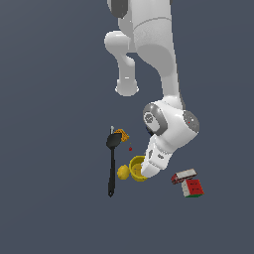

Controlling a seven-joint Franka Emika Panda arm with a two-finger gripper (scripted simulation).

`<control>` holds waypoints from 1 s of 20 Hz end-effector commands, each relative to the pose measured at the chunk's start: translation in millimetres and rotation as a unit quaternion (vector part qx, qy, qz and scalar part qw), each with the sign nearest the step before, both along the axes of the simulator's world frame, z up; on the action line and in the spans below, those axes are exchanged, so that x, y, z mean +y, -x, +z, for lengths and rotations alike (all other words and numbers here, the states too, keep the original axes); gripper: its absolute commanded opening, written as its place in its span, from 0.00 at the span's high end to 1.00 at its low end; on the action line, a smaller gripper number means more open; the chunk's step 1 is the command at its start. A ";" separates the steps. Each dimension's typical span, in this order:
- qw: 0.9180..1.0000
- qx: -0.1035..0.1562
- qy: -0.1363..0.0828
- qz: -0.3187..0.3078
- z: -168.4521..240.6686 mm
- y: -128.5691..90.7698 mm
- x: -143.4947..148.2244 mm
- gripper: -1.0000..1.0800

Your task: Pick up a designated object from a clutter of objects.

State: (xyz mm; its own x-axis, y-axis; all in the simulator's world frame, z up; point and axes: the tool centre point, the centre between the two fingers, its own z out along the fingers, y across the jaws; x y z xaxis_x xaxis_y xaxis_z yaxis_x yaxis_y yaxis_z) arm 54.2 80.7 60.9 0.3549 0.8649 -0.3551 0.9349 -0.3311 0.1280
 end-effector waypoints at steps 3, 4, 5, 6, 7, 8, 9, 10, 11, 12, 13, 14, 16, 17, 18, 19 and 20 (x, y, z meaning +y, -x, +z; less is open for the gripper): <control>1.000 0.000 0.000 0.001 -3.3 -0.1 -1.1 1.00; 1.000 0.000 0.000 0.001 -3.3 -0.1 -1.1 1.00; 1.000 0.000 0.000 0.001 -3.3 -0.1 -1.1 1.00; 1.000 0.000 0.000 0.001 -3.3 -0.1 -1.1 1.00; 1.000 0.000 0.000 0.001 -3.3 -0.1 -1.1 1.00; 1.000 0.000 0.000 0.001 -3.3 -0.1 -1.1 1.00; 1.000 0.000 0.000 0.001 -3.3 -0.1 -1.1 1.00; 1.000 0.000 0.000 0.001 -3.3 -0.1 -1.1 1.00; 1.000 0.000 0.000 0.001 -3.3 -0.1 -1.1 1.00; 1.000 0.000 0.000 0.001 -3.3 -0.3 -1.1 1.00; 1.000 0.000 0.000 0.001 -3.1 -0.2 -1.0 1.00; 1.000 0.000 0.000 0.001 -2.4 0.1 -1.0 1.00; 1.000 0.000 0.000 0.001 0.0 1.4 -0.7 1.00; 1.000 0.000 0.000 0.001 1.9 2.4 -0.4 1.00; 1.000 0.000 0.000 0.001 4.1 3.6 -0.2 1.00; 1.000 0.000 0.000 0.001 6.8 5.0 0.2 1.00; 1.000 0.000 0.000 0.001 9.9 6.6 0.6 1.00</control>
